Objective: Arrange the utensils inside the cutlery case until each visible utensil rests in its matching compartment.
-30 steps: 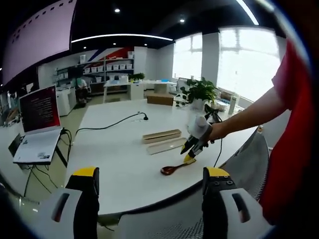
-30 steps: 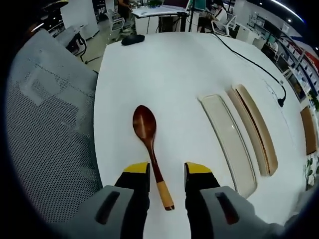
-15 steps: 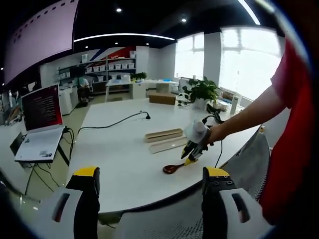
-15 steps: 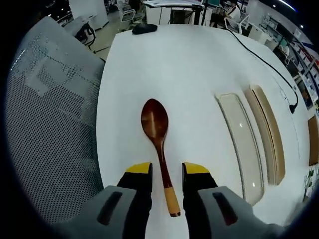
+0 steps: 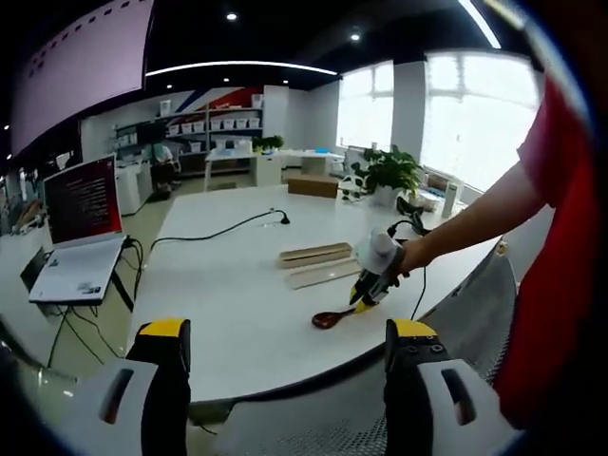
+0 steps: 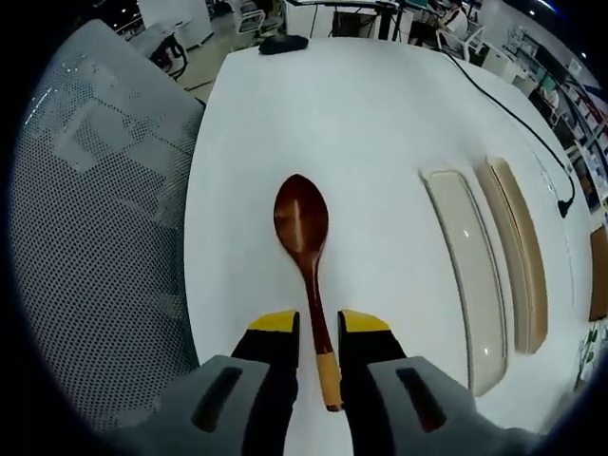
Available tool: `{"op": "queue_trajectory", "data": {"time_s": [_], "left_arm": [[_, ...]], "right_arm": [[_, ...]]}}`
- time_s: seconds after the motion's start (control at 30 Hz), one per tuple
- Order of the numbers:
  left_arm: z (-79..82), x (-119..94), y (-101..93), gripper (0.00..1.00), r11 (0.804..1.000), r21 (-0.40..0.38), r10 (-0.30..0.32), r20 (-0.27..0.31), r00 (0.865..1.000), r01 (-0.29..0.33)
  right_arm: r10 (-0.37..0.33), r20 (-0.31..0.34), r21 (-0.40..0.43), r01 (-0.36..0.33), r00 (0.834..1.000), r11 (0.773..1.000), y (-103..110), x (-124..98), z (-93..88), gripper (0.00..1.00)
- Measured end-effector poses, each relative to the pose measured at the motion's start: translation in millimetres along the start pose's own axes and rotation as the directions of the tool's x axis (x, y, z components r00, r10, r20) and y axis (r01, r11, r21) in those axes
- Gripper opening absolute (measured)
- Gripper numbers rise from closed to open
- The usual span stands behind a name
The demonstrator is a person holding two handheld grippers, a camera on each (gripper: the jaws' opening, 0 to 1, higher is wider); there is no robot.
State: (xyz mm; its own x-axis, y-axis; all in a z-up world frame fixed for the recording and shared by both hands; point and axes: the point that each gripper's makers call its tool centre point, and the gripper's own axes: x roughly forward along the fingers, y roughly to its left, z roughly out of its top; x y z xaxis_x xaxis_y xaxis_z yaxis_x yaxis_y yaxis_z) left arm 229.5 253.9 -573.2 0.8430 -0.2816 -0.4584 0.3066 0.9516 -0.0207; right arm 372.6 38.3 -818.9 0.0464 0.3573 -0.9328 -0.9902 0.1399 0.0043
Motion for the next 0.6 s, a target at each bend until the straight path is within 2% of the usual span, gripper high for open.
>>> {"op": "queue_trajectory", "data": {"time_s": [0.33, 0.6], "left_arm": [[-1.9, -2.0, 2.8, 0.86, 1.0, -0.006, 0.01, -0.002, 1.0, -0.01], [-4.3, -2.7, 3.2, 0.86, 1.0, -0.004, 0.016, -0.005, 1.0, -0.016]], "right_arm": [[0.006, -0.022, -0.028, -0.007, 1.0, 1.0, 3.2, 3.2, -0.1, 0.11], [0.0, -0.047, -0.02, -0.001, 0.999, 1.0, 3.7, 7.6, -4.6, 0.05]]}}
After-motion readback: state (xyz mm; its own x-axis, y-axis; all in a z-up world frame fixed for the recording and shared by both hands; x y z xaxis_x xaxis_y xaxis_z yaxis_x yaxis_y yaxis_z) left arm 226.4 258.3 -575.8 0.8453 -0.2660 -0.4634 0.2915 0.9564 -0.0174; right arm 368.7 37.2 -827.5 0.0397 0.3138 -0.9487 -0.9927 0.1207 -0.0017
